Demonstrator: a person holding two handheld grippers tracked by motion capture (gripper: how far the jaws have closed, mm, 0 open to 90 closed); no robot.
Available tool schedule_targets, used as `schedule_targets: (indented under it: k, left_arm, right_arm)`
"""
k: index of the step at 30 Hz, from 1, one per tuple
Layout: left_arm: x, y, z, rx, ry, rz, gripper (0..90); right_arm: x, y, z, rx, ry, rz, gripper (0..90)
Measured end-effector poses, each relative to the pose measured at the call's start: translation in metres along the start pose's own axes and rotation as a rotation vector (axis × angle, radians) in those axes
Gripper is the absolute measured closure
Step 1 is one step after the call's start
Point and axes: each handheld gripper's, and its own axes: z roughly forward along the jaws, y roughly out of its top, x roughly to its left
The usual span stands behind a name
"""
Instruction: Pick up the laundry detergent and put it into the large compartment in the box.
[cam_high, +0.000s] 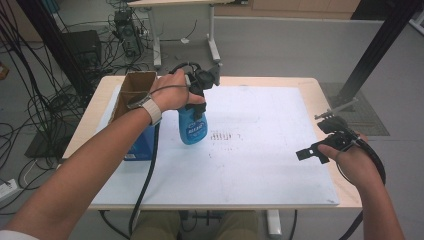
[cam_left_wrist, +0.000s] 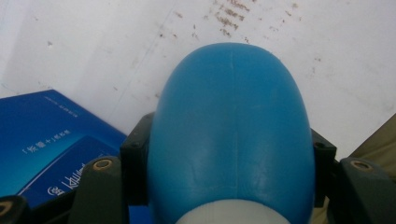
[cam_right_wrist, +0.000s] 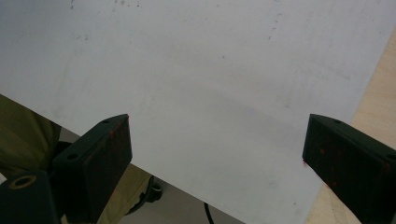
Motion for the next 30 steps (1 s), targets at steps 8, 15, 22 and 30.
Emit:
schedule_targets:
  k: [8, 15, 22, 30]
  left_arm:
    - [-0.002, -0.008, -0.009, -0.012, 0.003, -0.055, 38.3]
    - [-0.001, -0.013, -0.018, -0.006, -0.010, -0.105, 38.3]
    - [-0.005, -0.016, -0.027, -0.006, -0.013, -0.123, 38.4]
    - [-0.009, -0.023, -0.044, -0.029, -0.011, -0.164, 38.3]
  right_arm:
    - [0.003, -0.002, -0.002, -0.003, -0.004, -0.004, 8.0]
    - [0.005, -0.002, -0.001, 0.001, -0.005, -0.008, 8.0]
    - [0.008, -0.002, -0.002, -0.001, -0.005, -0.015, 8.0]
    - [0.010, -0.003, -0.005, -0.009, -0.007, -0.021, 8.0]
